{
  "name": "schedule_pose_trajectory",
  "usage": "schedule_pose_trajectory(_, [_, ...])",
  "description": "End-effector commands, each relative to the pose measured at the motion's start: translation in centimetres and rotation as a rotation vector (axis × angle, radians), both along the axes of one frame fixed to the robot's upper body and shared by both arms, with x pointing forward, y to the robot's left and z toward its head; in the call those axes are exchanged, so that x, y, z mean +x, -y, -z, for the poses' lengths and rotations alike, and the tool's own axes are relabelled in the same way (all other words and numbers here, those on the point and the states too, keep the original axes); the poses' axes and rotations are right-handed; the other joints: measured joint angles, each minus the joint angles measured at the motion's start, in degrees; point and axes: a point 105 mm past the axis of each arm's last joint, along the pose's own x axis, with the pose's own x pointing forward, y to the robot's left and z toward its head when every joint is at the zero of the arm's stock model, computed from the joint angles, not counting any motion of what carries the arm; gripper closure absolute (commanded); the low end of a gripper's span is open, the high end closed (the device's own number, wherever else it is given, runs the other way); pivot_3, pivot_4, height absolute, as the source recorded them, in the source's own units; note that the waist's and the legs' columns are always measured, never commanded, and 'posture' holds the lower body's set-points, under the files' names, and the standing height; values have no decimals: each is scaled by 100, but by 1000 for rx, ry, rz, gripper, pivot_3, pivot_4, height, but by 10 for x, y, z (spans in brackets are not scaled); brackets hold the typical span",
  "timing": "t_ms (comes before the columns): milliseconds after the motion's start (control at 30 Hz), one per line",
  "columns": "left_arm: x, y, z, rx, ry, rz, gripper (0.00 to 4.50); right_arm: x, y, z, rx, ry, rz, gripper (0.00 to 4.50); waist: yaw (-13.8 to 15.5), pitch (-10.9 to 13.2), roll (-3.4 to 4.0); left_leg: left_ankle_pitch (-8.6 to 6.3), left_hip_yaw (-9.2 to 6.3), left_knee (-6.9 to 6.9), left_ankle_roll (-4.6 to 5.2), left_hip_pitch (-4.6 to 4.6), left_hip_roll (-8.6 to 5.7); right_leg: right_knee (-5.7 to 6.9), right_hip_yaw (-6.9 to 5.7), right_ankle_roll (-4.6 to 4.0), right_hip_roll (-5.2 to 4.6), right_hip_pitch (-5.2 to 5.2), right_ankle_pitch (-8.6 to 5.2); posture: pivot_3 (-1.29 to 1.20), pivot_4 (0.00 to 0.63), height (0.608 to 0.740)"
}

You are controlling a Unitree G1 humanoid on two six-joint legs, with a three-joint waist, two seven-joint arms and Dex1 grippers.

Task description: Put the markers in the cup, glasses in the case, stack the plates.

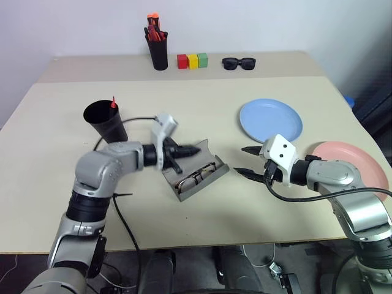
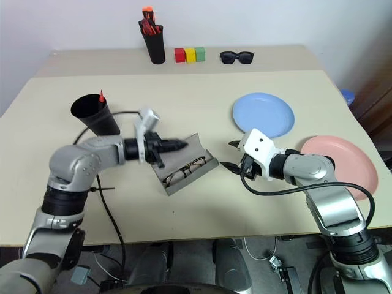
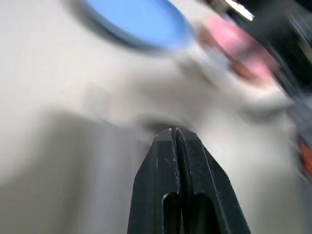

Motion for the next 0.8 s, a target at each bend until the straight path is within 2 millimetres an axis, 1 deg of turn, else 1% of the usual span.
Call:
schedule_pose_trajectory(33, [20,-27,-8,26,19,-176,4444,-3,-4,-11,7,50,-22,1534,1,0,1,0,0,-1,0,0,0,0,0,1,0,0,0,0,150,740])
schedule_pose_trajectory(67, [21,-35,-2,65,5,-204,4444,-3,-5,-12,9,51,-27,1534,2,0,1,0,0,-2,0,1,0,0,0,2,0,0,1,0,150,740])
schedule_pose_trajectory(133, [19,-43,9,111,-39,-215,4444,-3,-6,-13,13,53,-35,1534,-5,0,1,0,0,-3,0,1,0,0,0,2,0,-1,1,0,150,740])
schedule_pose_trajectory(200, [14,-43,18,134,-77,-190,4444,-3,-7,-13,15,53,-40,1534,4,0,1,0,0,-3,0,1,0,1,0,1,0,-1,1,0,150,740])
schedule_pose_trajectory(267, [5,-41,31,181,-112,-144,4444,-3,-8,-13,15,54,-45,1534,19,0,1,0,0,-2,0,0,0,0,0,1,-1,0,0,0,150,740])
schedule_pose_trajectory(333, [0,-37,39,202,-134,-117,4444,-3,-9,-13,17,54,-48,1534,29,0,0,0,0,-2,0,-1,-1,0,0,1,-2,0,0,0,150,740])
schedule_pose_trajectory(433, [-8,-27,38,179,-122,-47,4444,-2,-11,-13,19,55,-51,1534,26,0,0,0,0,-2,0,-2,-1,-1,0,0,-2,0,0,0,150,740])
schedule_pose_trajectory(500, [-18,-17,30,146,-82,30,4444,-3,-10,-13,19,55,-50,1534,23,0,0,0,0,-2,0,-2,0,-1,0,0,-1,-1,0,0,150,740])
schedule_pose_trajectory(567, [-27,-10,25,113,-78,89,4444,-3,-10,-13,18,55,-47,1534,22,0,0,0,0,-3,0,-2,0,-1,0,0,-1,-1,0,0,150,740])
schedule_pose_trajectory(700, [-41,0,32,134,-103,170,4444,-2,-9,-14,17,63,-38,1534,10,0,1,0,0,-3,0,0,0,-1,0,-1,-1,0,0,0,150,740])
schedule_pose_trajectory(800, [-45,5,37,152,-118,198,4444,-1,-9,-16,19,68,-36,1534,10,0,1,0,0,-3,0,1,0,0,0,-1,0,0,-1,0,150,740])
